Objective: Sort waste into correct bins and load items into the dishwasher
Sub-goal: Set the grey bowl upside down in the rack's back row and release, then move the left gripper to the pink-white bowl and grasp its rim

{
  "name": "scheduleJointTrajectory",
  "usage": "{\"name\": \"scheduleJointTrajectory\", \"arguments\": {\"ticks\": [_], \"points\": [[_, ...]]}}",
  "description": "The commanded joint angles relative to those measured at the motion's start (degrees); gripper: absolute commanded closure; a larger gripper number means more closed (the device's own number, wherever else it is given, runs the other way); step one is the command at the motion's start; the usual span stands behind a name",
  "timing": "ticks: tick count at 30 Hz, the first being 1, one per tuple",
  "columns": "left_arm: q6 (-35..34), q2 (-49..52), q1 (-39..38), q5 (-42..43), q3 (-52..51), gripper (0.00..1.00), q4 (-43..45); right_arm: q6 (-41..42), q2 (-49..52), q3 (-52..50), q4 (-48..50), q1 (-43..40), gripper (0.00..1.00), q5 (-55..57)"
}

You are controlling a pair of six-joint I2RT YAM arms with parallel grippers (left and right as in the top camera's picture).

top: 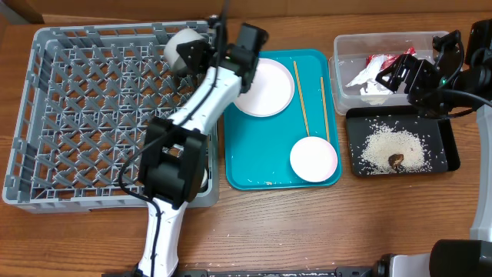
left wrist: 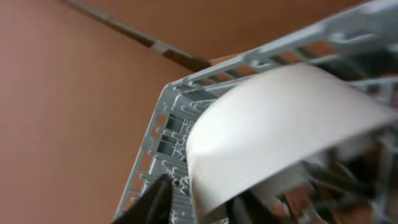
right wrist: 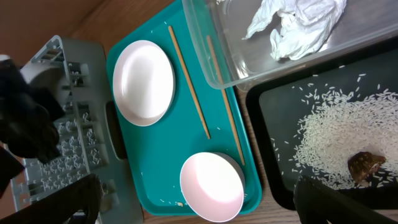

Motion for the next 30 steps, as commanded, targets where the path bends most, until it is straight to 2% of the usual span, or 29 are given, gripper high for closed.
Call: {"name": "scheduleJointTrajectory", "arguments": {"ticks": [1,5,8,14,17,19,24,25,30], "points": [[6.03,0.90,-3.26,-0.79,-0.04,0.62,-0.98,-0.48,-0.07,-0.13,0.39,0.26,0.00,0.37],[6.45,0.90,-4.66,0.44,-0.04,0.56,-2.86,-0.48,-0.07,-0.13,0.37,0.26,0.00,0.37],[6.27,0.90,-4.81,3.32,-0.04,0.48,-4.90,-0.48,-0.07,-0.13,0.39,0.26,0.00,0.39],[5.07,0.55,-4.81,8.20,0.07,0.42,-6.73,-0.50,-0.07,-0.13,0.37,0.26,0.00,0.37],[2.32,-1.51,-5.05,13.77,1.22,0.39,-8.70,-0.50,-0.07,-0.13,0.37,0.26,0.00,0.37],[-0.63,-3.32,-5.07,19.52,2.54,0.36,-11.61,-0.50,-0.07,-0.13,0.39,0.26,0.00,0.37],[-9.75,-10.08,-3.82,42.47,6.43,0.31,-20.57,-0.50,-0.07,-0.13,0.37,0.26,0.00,0.37],[-10.67,-11.91,-3.52,49.72,7.15,0.30,-22.56,-0.50,-0.07,-0.13,0.39,0.26,0.00,0.37],[-10.73,-17.29,-3.85,72.28,7.43,0.29,-29.83,-0.48,-0.07,-0.13,0.37,0.26,0.00,0.37]]}}
